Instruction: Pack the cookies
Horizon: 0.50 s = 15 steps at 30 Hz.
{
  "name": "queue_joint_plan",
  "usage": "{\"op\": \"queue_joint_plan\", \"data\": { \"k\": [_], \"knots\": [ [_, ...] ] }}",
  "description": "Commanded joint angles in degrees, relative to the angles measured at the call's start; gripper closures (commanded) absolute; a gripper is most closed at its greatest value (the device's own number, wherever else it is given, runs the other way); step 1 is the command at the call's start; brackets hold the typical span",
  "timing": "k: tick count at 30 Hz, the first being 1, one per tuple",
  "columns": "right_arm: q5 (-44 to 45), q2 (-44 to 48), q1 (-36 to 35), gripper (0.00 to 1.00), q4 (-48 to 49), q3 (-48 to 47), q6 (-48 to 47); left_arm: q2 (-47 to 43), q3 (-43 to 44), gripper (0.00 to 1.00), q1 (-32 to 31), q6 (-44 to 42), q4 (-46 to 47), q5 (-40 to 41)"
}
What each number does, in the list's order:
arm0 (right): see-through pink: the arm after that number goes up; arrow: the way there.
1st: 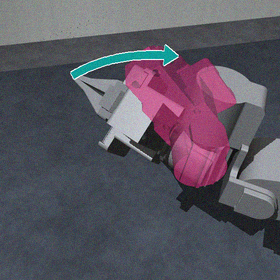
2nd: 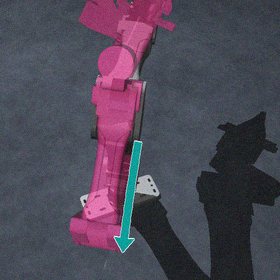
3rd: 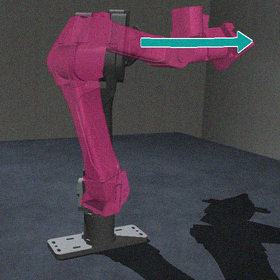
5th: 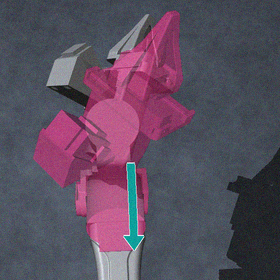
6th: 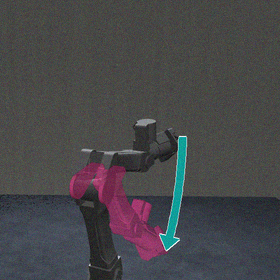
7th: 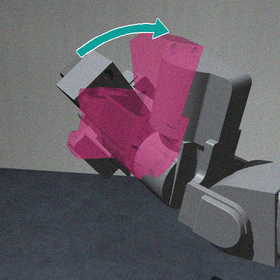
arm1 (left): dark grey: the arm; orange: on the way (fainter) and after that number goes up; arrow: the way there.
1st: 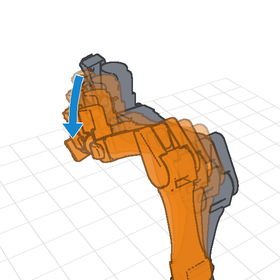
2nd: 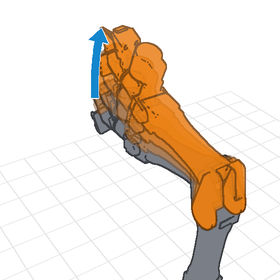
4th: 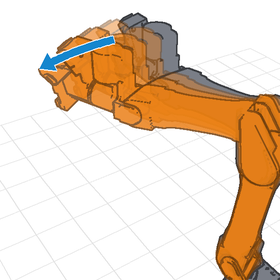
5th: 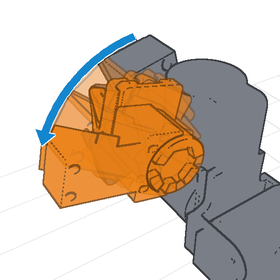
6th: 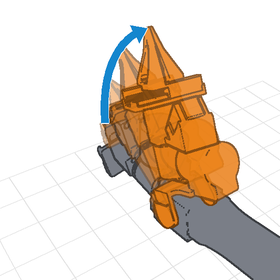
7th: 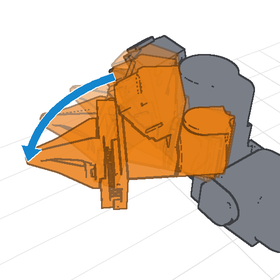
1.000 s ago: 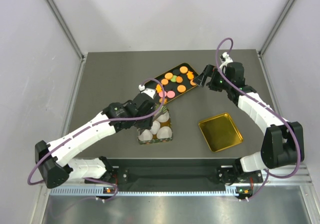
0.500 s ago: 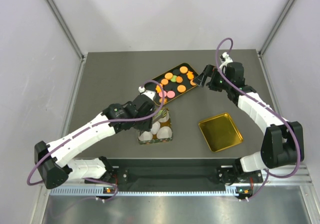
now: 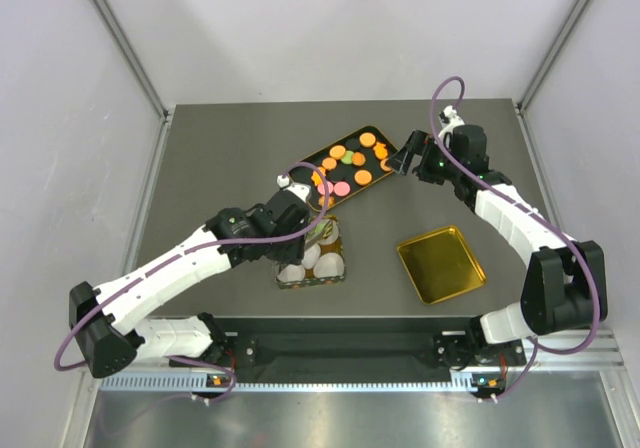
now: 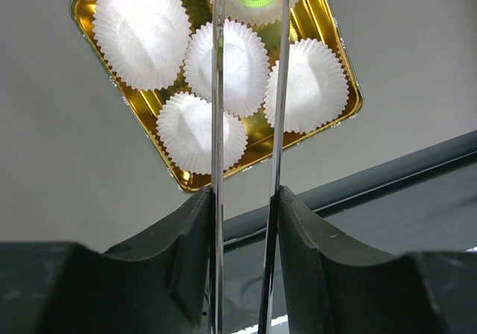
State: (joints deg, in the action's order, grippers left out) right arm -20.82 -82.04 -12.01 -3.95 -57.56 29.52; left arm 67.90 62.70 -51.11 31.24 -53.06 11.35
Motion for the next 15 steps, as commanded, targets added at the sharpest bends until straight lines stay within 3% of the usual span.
{"op": "queue_joint_plan", "data": {
  "k": [1,15],
  "knots": [
    [0.25,0.21,-0.65,0.0,1.13,-3.17,-1.48,-0.23,0.15,0.57,-0.39,-0.04,1.99,0.16],
    [0.16,0.13,-0.65,0.0,1.22,-3.26,-1.48,1.01,0.85,0.48,-0.3,-0.75,3.66,0.51]
  ]
}}
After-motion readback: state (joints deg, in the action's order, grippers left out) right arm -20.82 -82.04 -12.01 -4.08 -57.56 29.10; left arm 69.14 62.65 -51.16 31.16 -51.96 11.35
